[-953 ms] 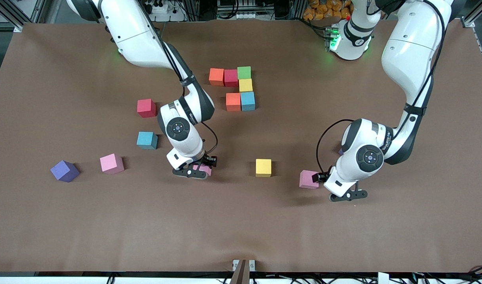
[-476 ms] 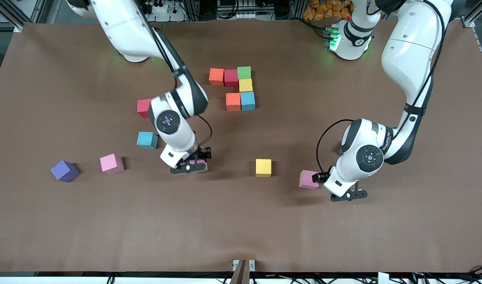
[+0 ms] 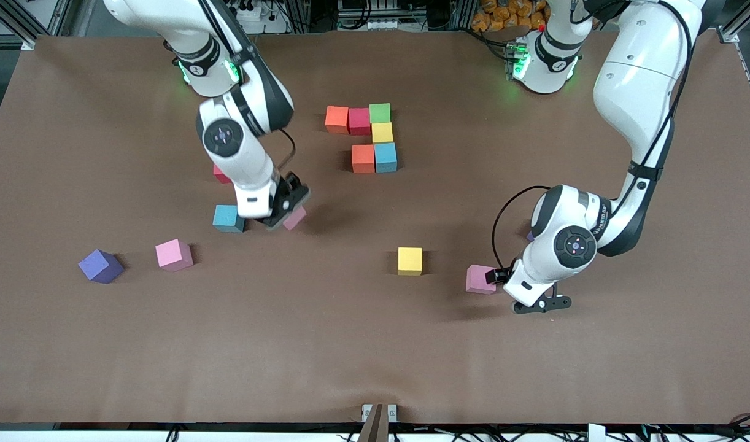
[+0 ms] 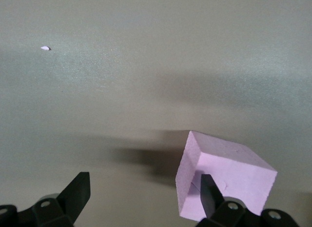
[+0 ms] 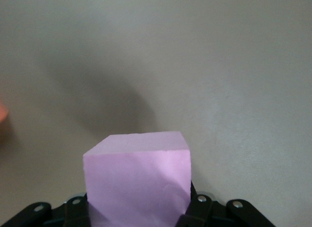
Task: Form number 2 with 11 blocks
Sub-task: 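Carry the pink cube below the orange cube with the right gripper, then lower and release pink with the right gripper while the left gripper lifts pink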
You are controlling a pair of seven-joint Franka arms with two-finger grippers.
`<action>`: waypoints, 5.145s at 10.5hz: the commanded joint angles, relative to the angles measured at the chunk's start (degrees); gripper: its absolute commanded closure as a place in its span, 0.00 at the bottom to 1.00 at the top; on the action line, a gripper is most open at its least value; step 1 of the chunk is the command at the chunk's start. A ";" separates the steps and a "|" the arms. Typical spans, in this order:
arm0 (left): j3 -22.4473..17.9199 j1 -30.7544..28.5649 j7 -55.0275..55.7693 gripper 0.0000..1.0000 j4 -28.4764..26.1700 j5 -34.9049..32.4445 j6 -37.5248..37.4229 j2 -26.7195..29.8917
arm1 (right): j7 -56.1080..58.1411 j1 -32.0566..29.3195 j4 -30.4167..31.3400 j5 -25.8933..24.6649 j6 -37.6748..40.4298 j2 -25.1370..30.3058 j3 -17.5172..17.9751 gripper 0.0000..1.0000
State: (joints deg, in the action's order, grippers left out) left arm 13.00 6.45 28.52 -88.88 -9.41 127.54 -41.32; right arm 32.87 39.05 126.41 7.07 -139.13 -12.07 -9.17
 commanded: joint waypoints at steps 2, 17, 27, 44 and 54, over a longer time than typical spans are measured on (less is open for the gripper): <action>-0.26 0.41 1.09 0.00 0.55 -1.40 -0.72 0.01 | 10.18 6.10 6.30 -5.22 -1.32 3.99 0.38 0.64; -0.17 2.06 1.35 0.00 0.90 -2.89 -0.63 -0.60 | 7.13 20.62 8.94 -3.29 -14.41 -6.12 2.40 0.65; -0.17 6.20 3.55 0.00 4.24 -2.72 4.46 -5.44 | 5.71 20.71 7.72 -3.12 -14.85 -7.35 2.66 0.64; -0.26 4.89 5.49 0.00 5.47 -3.16 -1.86 -1.92 | 2.11 20.89 6.31 -3.12 -14.68 -8.49 2.66 0.00; -0.17 5.33 21.47 0.00 3.71 -3.07 -2.56 -3.24 | 2.72 18.87 8.50 -3.12 -8.62 -0.86 2.66 0.00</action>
State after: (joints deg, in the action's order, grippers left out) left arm 12.69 11.84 46.42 -84.65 -11.15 125.50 -44.73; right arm 35.40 59.09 133.01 3.40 -148.74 -16.23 -6.81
